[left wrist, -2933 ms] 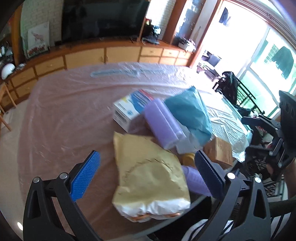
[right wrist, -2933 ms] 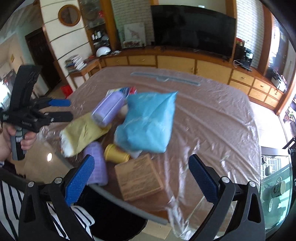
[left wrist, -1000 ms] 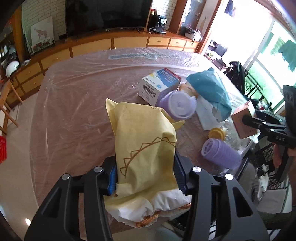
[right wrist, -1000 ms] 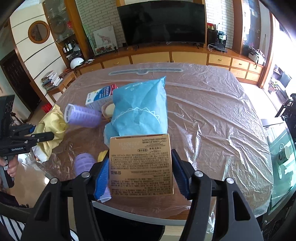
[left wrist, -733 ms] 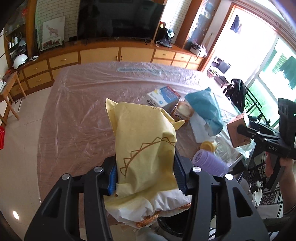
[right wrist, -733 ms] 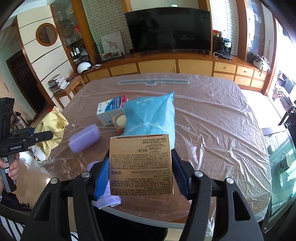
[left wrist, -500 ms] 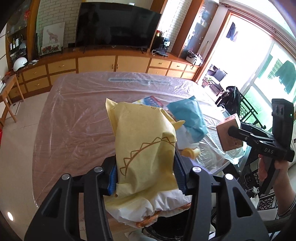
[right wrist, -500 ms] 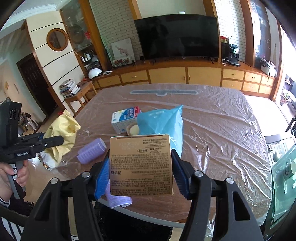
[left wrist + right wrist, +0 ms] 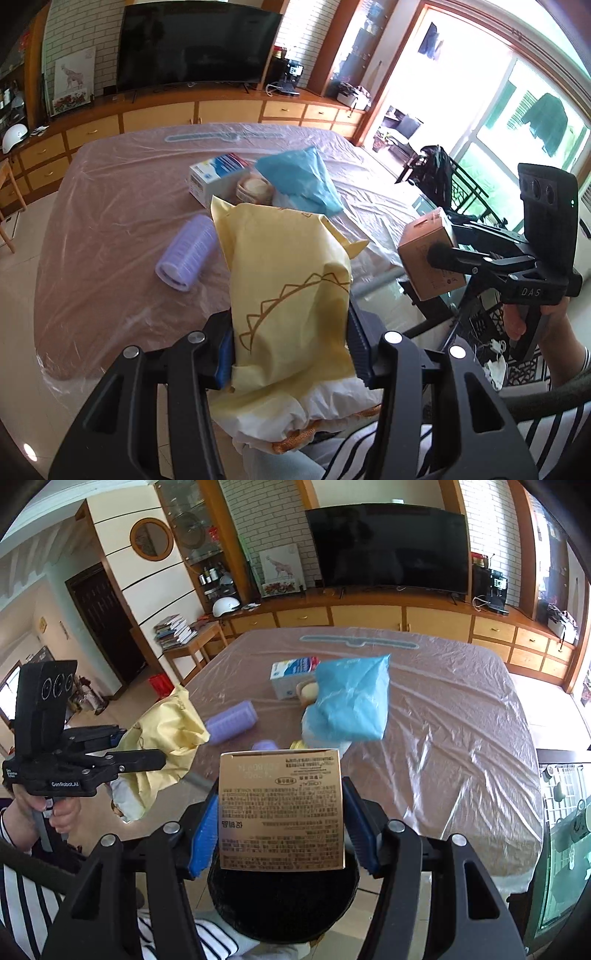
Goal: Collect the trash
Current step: 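Carry the yellow bag with the left tool while the right tool carries the box to the black bin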
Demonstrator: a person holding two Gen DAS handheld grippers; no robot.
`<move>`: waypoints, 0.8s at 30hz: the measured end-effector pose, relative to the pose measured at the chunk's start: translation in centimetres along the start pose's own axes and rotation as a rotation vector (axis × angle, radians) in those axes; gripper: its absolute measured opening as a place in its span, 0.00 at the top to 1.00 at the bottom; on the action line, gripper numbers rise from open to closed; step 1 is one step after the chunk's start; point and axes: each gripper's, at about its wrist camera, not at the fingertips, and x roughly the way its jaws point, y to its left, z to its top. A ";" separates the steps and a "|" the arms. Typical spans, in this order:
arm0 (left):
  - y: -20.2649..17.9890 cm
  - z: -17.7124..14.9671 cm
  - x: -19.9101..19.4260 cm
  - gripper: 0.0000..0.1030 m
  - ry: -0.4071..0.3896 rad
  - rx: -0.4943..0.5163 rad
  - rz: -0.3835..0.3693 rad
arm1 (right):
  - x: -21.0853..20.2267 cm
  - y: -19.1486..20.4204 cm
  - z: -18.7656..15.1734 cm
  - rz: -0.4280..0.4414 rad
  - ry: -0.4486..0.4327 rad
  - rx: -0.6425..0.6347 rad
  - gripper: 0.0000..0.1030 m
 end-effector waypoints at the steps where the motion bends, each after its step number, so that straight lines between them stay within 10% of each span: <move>1: -0.5 -0.5 0.1 0.51 0.013 0.009 -0.003 | -0.1 0.2 -0.7 0.007 0.011 -0.002 0.42; 24: -4.2 -7.8 5.5 0.51 0.223 0.111 0.044 | 3.0 -0.1 -6.9 -0.014 0.144 0.052 0.43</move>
